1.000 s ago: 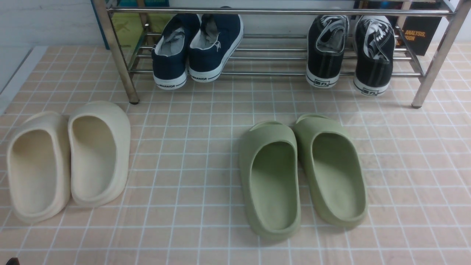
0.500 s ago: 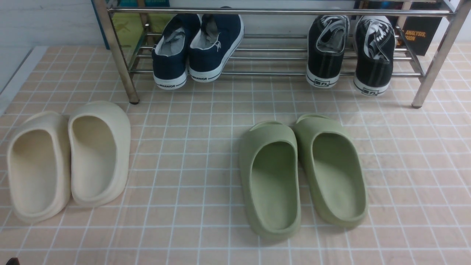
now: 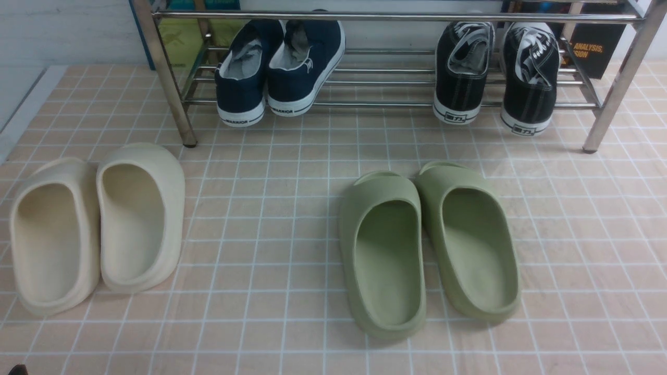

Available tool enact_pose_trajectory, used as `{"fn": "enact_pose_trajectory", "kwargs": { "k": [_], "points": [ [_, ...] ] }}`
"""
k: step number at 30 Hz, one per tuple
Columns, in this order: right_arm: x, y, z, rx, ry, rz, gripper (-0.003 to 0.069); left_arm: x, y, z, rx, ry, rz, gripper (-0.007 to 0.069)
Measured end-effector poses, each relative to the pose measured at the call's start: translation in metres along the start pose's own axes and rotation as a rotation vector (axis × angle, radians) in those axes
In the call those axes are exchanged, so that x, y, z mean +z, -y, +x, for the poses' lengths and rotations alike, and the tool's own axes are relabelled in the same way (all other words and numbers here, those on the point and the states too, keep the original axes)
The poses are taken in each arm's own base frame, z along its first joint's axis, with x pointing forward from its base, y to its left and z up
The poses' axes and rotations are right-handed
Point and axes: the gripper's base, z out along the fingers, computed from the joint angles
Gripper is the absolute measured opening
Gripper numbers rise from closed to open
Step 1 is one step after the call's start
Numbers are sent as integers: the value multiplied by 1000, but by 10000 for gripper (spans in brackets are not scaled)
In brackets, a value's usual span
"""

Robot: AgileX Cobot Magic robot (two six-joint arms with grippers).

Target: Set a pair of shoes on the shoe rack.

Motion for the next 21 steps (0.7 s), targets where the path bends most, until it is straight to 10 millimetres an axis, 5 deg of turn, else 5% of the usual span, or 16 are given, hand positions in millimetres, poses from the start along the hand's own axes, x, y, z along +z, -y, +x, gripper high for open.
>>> {"fn": "enact_pose_trajectory", "kwargs": {
  "k": [12,21],
  "points": [
    [0,20,96,94,-133,282,-7,0,0,0,0,0,0,237],
    [-1,20,101,154,-164,302,-19,0,0,0,0,-1,0,237]
  ]
}}
